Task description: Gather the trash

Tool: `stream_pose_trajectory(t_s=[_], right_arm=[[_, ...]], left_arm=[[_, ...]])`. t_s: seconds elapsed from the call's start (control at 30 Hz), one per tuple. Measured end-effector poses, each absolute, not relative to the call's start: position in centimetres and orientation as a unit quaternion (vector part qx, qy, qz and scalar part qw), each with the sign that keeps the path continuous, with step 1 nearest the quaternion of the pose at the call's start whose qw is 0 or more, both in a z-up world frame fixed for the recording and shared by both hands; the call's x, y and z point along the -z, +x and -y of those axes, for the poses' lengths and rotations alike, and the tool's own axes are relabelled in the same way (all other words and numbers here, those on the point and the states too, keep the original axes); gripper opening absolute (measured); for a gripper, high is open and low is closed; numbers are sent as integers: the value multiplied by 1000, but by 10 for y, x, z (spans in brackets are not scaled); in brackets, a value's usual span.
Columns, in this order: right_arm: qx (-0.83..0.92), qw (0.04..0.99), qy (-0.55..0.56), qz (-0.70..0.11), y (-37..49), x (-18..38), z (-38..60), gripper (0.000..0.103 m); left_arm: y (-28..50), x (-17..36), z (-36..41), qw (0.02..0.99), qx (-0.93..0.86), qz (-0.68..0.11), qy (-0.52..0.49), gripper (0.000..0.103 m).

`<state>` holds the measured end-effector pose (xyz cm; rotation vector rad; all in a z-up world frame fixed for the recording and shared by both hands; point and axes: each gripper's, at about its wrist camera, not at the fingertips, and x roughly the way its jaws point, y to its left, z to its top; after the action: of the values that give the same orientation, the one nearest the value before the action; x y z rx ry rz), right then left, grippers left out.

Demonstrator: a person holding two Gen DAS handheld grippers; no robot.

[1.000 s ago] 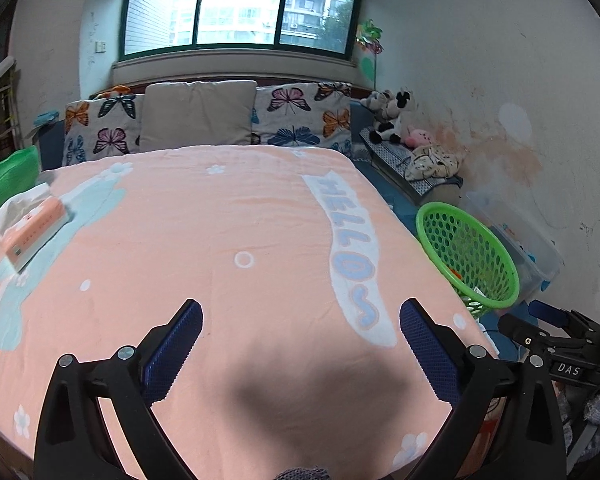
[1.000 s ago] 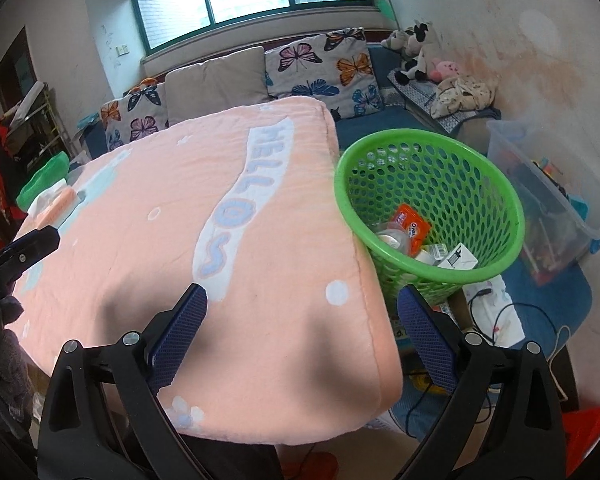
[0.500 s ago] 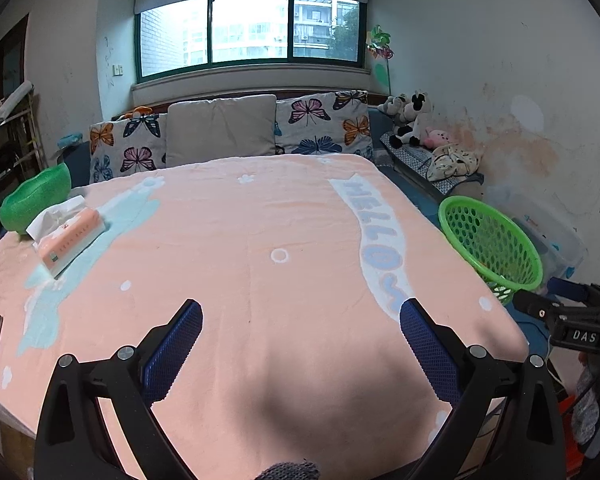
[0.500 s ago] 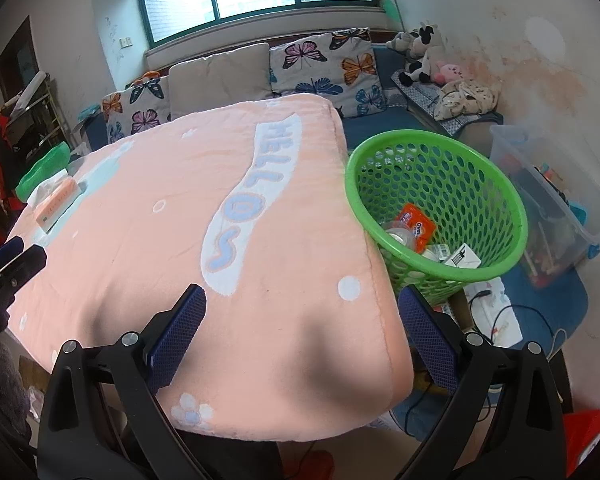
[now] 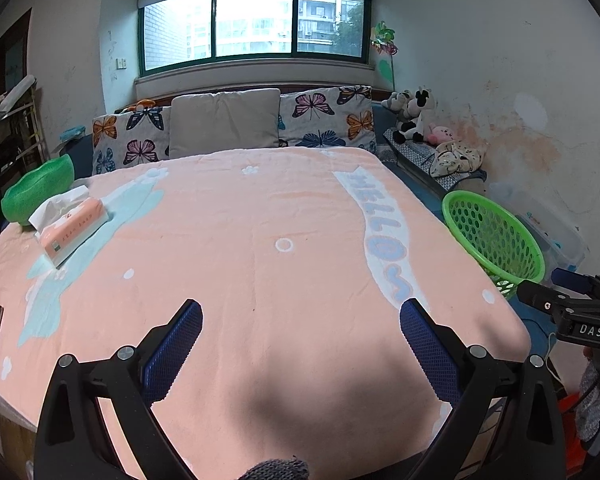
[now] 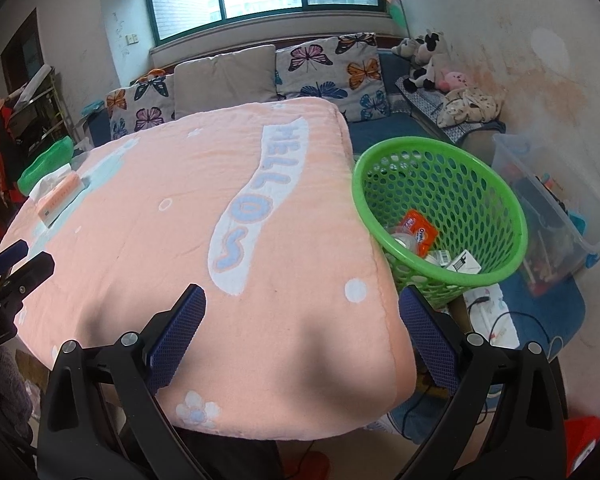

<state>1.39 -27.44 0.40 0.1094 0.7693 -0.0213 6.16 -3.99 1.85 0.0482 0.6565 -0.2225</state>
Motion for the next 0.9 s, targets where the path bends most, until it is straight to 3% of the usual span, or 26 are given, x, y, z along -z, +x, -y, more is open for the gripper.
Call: stream_pose_trajectory(t_s=[0.9], right_arm=[[3,926,45,-376,15,-5,264,97]], left_arm=[[61,-17,33,942,92,-323,16,96]])
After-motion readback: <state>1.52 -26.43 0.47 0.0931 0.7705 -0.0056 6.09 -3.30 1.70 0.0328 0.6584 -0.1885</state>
